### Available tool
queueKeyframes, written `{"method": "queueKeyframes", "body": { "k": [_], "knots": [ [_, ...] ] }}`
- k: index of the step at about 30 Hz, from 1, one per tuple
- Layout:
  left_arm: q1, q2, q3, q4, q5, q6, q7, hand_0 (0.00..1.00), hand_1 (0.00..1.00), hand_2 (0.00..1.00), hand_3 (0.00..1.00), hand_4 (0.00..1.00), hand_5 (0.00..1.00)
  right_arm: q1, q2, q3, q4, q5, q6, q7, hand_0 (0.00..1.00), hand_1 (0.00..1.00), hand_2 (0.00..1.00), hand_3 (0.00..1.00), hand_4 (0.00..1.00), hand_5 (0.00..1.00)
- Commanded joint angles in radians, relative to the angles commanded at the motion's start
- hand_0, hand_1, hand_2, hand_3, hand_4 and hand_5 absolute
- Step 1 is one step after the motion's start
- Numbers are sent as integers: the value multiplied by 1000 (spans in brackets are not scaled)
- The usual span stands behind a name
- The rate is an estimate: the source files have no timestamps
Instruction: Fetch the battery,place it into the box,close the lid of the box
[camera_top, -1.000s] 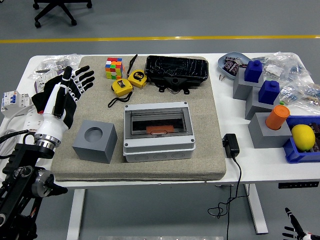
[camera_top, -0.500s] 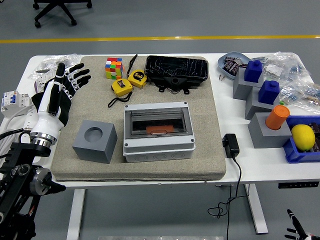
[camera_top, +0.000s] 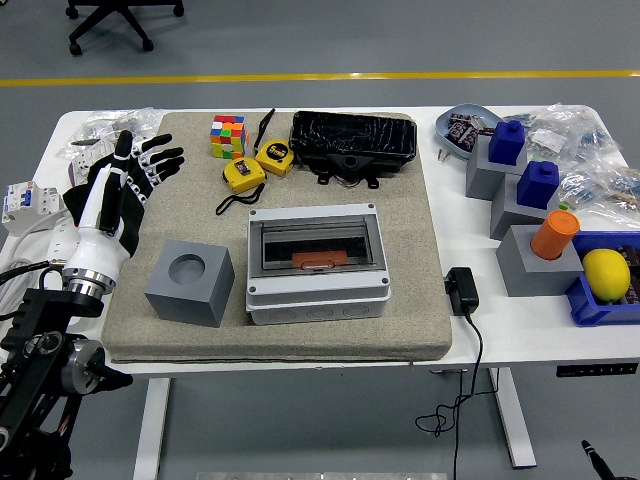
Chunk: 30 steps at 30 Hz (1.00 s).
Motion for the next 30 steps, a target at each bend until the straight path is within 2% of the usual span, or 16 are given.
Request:
{"method": "queueKeyframes", "body": {
  "k": [1,6,7,12,13,15,18,19,24,25,27,30],
  "knots": [
    [0,0,1,0,0,0,0,763,693,678,707,998,998,-1,0,8,0,-8,-5,-2,807,530,505,420,998,740],
    [1,-3,3,0,-1,0,0,763,693,678,707,998,998,-5,-1,12,0,-42,-20,-14,807,530,505,420,998,740],
    [1,-3,3,0,-1,1,0,761,691,677,707,998,998,-6,1,6,0,-38,-40,-10,407,209,218,154,923,702],
    [4,-5,6,0,-2,2,-1,761,691,677,707,998,998,-8,6,-24,0,15,-144,19,407,209,218,154,923,702],
    [5,-6,6,0,-2,2,-1,755,692,677,706,998,998,-8,6,-25,0,18,-168,26,201,56,118,75,743,694],
    [6,-8,8,-1,-2,2,0,755,692,677,706,998,998,-7,5,-42,0,48,-191,40,201,56,118,75,743,694],
    [8,-9,10,-1,-3,2,0,755,692,677,706,998,998,-5,4,-49,0,18,-227,27,201,56,118,75,743,694],
    [8,-10,10,-1,-2,3,0,756,690,677,707,998,998,-4,4,-49,0,-1,-236,15,26,2,30,9,727,666],
    [7,-14,7,-2,-1,4,-1,756,690,677,707,998,998,0,5,-66,0,-61,-247,2,26,2,30,9,727,666],
    [7,-14,4,-2,0,4,-2,755,690,674,704,998,998,1,5,-69,0,-74,-247,0,2,2,16,4,692,506],
    [7,-14,2,-3,0,6,-5,755,690,674,704,998,998,3,6,-70,0,-86,-248,5,2,2,16,4,692,506],
    [7,-13,0,-4,0,7,-8,755,690,674,704,998,998,1,9,-41,0,-101,-278,25,2,2,16,4,692,506]
  ]
}}
